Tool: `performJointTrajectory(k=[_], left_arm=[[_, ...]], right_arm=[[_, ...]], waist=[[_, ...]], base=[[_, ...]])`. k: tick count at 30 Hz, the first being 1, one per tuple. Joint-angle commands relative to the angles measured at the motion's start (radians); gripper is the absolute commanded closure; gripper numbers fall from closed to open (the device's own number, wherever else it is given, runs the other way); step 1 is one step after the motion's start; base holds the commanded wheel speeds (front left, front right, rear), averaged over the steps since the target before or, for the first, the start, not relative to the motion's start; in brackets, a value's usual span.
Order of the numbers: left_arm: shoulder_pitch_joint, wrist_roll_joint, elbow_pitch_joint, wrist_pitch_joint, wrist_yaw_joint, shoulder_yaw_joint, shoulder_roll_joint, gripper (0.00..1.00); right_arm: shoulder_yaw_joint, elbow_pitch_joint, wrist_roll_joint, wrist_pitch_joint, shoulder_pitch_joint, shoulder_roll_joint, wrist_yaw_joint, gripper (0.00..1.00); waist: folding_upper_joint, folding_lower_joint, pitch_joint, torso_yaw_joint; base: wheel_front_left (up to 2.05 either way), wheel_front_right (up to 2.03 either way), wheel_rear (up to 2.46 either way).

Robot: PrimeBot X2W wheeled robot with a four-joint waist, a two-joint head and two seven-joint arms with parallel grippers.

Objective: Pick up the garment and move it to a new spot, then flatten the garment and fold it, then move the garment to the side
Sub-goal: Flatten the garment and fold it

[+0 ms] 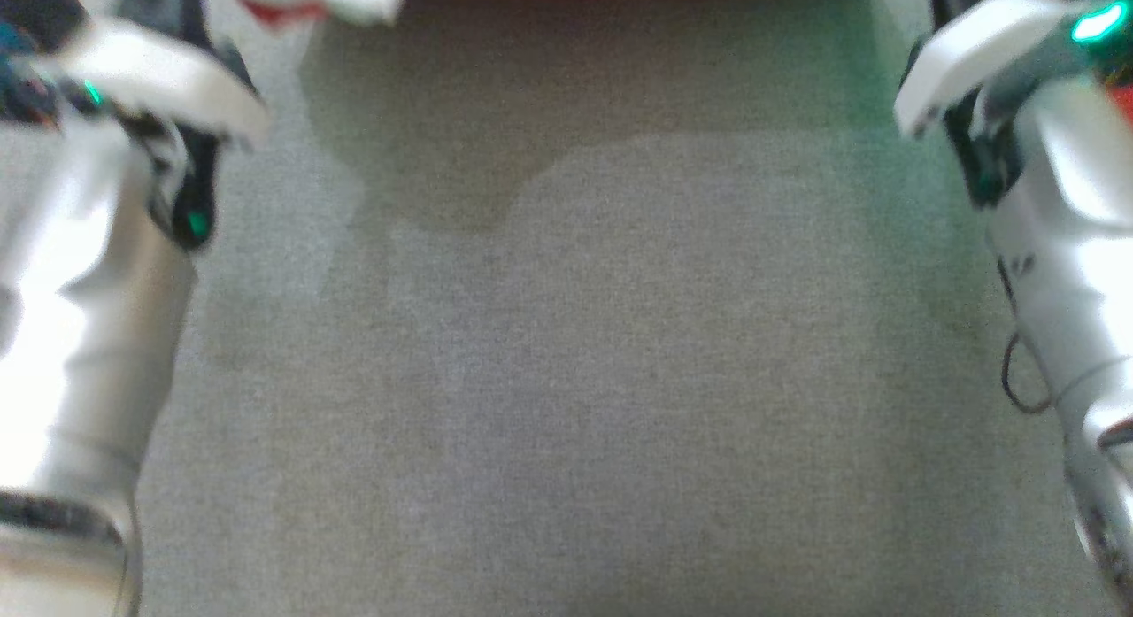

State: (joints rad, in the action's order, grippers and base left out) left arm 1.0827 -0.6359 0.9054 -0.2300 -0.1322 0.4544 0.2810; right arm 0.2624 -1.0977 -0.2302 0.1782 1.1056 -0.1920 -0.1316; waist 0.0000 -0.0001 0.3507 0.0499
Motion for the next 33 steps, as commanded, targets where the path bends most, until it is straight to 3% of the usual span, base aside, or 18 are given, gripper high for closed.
performJointTrajectory(k=[1, 6, 12, 16, 22, 27, 33], left_arm=[[0.006, -0.012, -0.043, 0.0, 0.002, -0.001, 0.07, 1.0], [-0.188, -0.091, -0.169, 0.08, 0.002, 0.162, 0.17, 1.0], [-0.338, -0.153, -0.298, 0.14, 0.002, 0.251, 0.272, 1.0], [-0.419, -0.21, -0.395, 0.238, 0.002, 0.294, 0.344, 1.0], [-0.541, -0.296, -0.57, 0.377, 0.011, 0.319, 0.447, 1.0], [-0.626, -0.367, -0.732, 0.465, 0.045, 0.318, 0.523, 1.0], [-0.674, -0.391, -0.871, 0.496, 0.1, 0.305, 0.584, 1.0]], right_arm=[[0.037, 0.027, -0.014, -0.008, -0.002, -0.002, 0.001, 1.0], [0.228, 0.075, -0.147, -0.086, -0.131, -0.077, 0.001, 1.0], [0.398, 0.205, -0.32, -0.175, -0.261, -0.18, 0.001, 1.0], [0.494, 0.299, -0.414, -0.227, -0.328, -0.249, 0.001, 1.0], [0.575, 0.41, -0.542, -0.302, -0.394, -0.334, 0.001, 1.0], [0.623, 0.507, -0.65, -0.382, -0.451, -0.409, 0.001, 1.0], [0.641, 0.616, -0.753, -0.437, -0.491, -0.485, 0.001, 1.0]], waist=[[0.0, 0.0001, -0.027, 0.002], [0.0, 0.0001, -0.104, 0.005], [0.0, 0.0001, -0.203, 0.006], [0.0, 0.0001, -0.256, 0.003], [0.0, 0.0001, -0.305, -0.005], [0.0, 0.0001, -0.333, -0.006], [0.0, 0.0001, -0.34, -0.007]], base=[[0.0, 0.0, 0.0], [0.0, 0.0, 0.0], [0.0, 0.0, 0.0], [0.0, 0.0, 0.0], [0.0, 0.0, 0.0], [0.0, 0.0, 0.0], [0.0, 0.0, 0.0]])
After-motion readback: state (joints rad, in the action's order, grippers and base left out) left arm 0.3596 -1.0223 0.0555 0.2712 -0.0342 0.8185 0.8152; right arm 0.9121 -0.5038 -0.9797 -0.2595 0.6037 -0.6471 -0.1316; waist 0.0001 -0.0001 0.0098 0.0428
